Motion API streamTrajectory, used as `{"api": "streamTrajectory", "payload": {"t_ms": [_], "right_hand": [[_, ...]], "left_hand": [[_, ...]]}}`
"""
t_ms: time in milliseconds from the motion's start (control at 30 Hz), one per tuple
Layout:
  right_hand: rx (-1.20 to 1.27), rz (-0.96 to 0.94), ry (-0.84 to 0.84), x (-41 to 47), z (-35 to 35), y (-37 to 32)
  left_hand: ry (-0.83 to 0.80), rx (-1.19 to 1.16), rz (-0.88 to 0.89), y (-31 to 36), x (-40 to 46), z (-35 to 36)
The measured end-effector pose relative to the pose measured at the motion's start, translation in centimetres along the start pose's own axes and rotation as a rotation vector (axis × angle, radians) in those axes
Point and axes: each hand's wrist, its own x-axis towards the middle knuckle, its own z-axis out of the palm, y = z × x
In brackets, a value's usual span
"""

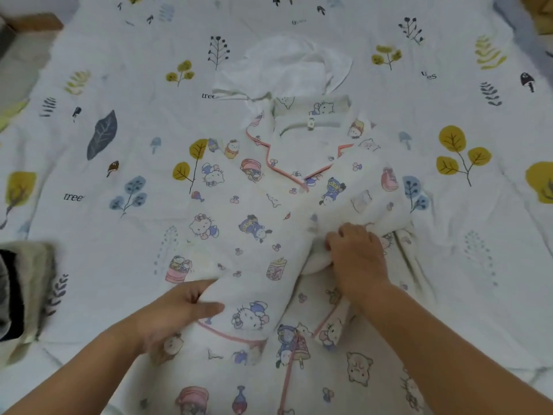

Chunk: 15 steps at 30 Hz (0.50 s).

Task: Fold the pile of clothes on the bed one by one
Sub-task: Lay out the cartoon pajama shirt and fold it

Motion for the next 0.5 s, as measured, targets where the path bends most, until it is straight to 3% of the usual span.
{"api": "streamTrajectory", "payload": {"t_ms": [67, 100, 167, 233, 300, 367, 433, 500], "right_hand": [[-0.02, -0.036, 0.196, 0.5, 0.3, 0.6], [0.017, -0.049, 0.271, 0.6, 0.7, 1.0], [0.028, -0.121, 0.314, 0.2, 1.7, 1.4], [0.027, -0.237, 0.257, -0.7, 3.3, 1.7], [0.087, -0.248, 0.273, -1.4, 4.0, 2.6], [0.185, -0.082, 0.386, -1.7, 3.0, 3.3], [0.319, 0.212, 0.418, -1.4, 1.6, 4.3], [0.42, 0.459, 0.308, -0.4, 1.2, 5.9]], "left_hand": [[0.063, -0.219, -0.051, -0.6, -0.3, -0.9], [0.14, -0.223, -0.069, -0.8, -0.4, -1.5], [0.361, 0.102, -0.125, -1.5, -0.1, -2.4], [0.574, 0.657, -0.151, -2.1, 0.2, -2.2], [0.805, 0.831, 0.031, -1.9, 0.1, -0.9], [0.85, 0.769, 0.25, -1.3, -0.2, 0.8], [0.766, 0.769, 0.309, -1.4, 0.0, 2.0], [0.703, 0.889, 0.277, -2.2, 0.6, 2.5]]}}
